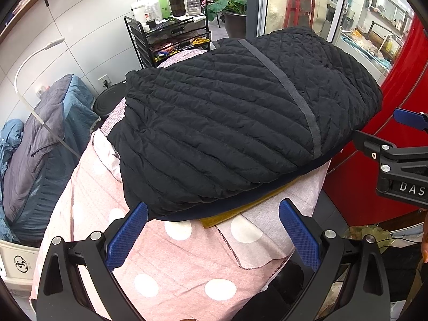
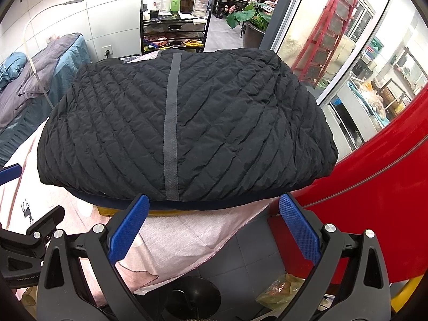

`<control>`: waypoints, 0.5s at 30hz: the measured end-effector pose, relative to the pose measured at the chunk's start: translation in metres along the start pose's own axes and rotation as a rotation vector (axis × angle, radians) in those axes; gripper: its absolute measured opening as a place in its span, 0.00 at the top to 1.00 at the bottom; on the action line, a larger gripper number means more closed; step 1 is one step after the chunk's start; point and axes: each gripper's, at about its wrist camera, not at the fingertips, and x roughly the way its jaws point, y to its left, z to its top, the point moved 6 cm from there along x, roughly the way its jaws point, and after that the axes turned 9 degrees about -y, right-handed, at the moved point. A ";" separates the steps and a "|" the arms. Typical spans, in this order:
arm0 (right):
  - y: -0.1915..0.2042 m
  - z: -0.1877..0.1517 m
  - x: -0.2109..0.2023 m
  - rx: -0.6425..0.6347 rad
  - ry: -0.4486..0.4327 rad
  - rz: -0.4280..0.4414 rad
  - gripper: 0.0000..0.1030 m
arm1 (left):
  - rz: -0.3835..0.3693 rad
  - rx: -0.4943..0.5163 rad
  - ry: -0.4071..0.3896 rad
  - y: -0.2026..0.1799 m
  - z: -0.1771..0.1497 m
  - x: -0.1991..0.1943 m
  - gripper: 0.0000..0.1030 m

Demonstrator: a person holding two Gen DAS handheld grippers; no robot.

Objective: Fold large clothes

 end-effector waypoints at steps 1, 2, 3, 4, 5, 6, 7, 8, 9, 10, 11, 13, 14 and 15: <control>0.000 0.000 0.000 0.000 0.000 -0.001 0.06 | 0.000 0.000 0.000 0.001 -0.001 0.000 0.06; 0.000 0.000 0.000 0.001 0.000 -0.001 0.06 | 0.000 0.001 0.001 0.002 -0.002 0.000 0.06; 0.000 0.000 0.000 0.001 0.000 0.000 0.06 | -0.001 0.002 0.002 0.001 -0.001 0.000 0.06; 0.000 0.000 0.000 0.001 0.000 -0.001 0.06 | -0.001 0.003 0.003 0.002 -0.002 0.000 0.06; 0.000 0.000 0.000 0.001 0.000 -0.002 0.06 | -0.001 0.004 0.004 0.003 -0.003 0.000 0.06; 0.000 0.000 -0.001 0.001 0.001 -0.002 0.06 | -0.002 0.005 0.004 0.003 -0.004 0.000 0.06; 0.000 0.000 0.000 0.002 0.001 -0.001 0.06 | -0.003 0.006 0.005 0.003 -0.004 0.000 0.06; 0.000 0.000 0.000 0.002 0.001 -0.001 0.06 | -0.003 0.006 0.007 0.005 -0.005 0.000 0.06; 0.000 0.000 0.000 0.001 0.000 -0.002 0.06 | -0.004 0.008 0.007 0.003 -0.006 -0.001 0.06; 0.000 0.000 0.000 0.001 0.000 -0.002 0.06 | -0.004 0.009 0.007 0.004 -0.006 -0.001 0.06; 0.000 0.000 0.000 0.001 0.000 -0.001 0.06 | -0.003 0.009 0.007 0.004 -0.006 -0.001 0.06; 0.000 0.000 0.000 0.002 0.000 -0.001 0.06 | -0.004 0.009 0.007 0.003 -0.006 -0.001 0.06; 0.000 0.000 0.000 0.002 0.000 -0.002 0.06 | -0.004 0.010 0.007 0.004 -0.006 -0.001 0.06; 0.001 0.000 0.000 0.002 0.000 -0.001 0.06 | -0.003 0.009 0.007 0.003 -0.006 -0.001 0.06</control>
